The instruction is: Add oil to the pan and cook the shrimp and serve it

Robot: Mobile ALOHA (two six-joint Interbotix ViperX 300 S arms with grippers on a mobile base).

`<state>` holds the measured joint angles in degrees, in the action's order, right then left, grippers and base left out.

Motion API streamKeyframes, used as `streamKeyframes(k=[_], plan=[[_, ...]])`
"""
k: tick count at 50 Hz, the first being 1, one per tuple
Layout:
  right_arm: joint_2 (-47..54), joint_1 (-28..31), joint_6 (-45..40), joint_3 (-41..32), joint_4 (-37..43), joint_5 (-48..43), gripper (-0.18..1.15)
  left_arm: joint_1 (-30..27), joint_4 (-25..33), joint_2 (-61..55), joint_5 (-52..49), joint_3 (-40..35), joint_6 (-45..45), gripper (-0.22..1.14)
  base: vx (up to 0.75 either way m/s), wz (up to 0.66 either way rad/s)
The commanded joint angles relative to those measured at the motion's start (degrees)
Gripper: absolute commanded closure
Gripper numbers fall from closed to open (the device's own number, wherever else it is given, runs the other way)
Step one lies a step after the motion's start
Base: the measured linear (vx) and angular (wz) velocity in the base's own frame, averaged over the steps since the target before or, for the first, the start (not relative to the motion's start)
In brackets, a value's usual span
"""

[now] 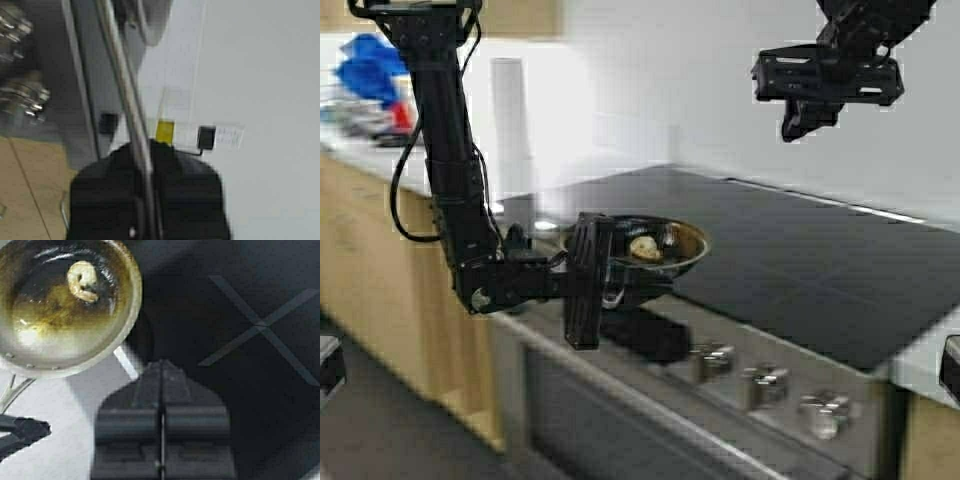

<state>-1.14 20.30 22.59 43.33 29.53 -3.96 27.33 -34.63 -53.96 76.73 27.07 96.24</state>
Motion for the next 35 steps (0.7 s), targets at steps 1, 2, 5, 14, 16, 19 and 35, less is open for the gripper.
streamKeyframes(k=[1, 2, 5, 14, 16, 19, 35], plan=[[-1.85, 0.00, 0.00, -1.67, 0.09, 1.05, 0.91, -0.26, 0.44, 4.04, 1.32, -0.53, -2.11, 0.89, -0.05, 0.45], [-1.85, 0.00, 0.00, -1.58, 0.09, 1.05, 0.91, -0.26, 0.44, 4.04, 1.32, -0.44, -2.11, 0.89, -0.04, 0.44], [-1.76, 0.00, 0.00, -1.67, 0.09, 1.05, 0.91, -0.53, 0.53, 4.13, 1.32, -0.26, -2.02, 0.89, -0.04, 0.41], [-1.41, 0.00, 0.00, -2.37, 0.00, 1.32, 0.91, -0.88, 0.53, 5.71, 1.32, 1.76, -2.46, 0.88, -0.04, 0.39], [-1.41, 0.00, 0.00, -2.46, 0.09, 1.41, 0.91, -0.88, 0.53, 5.98, 1.32, 2.11, -2.55, 0.88, -0.04, 0.41], [-1.41, 0.00, -0.09, -2.55, 0.09, 1.67, 0.91, -0.88, 0.53, 6.42, 1.32, 2.46, -2.55, 0.88, -0.04, 0.43], [-1.05, 0.00, 0.00, -2.99, 0.09, 1.93, 0.91, -1.76, 0.35, 6.86, 1.32, 3.43, -2.46, 0.88, -0.04, 0.49]])
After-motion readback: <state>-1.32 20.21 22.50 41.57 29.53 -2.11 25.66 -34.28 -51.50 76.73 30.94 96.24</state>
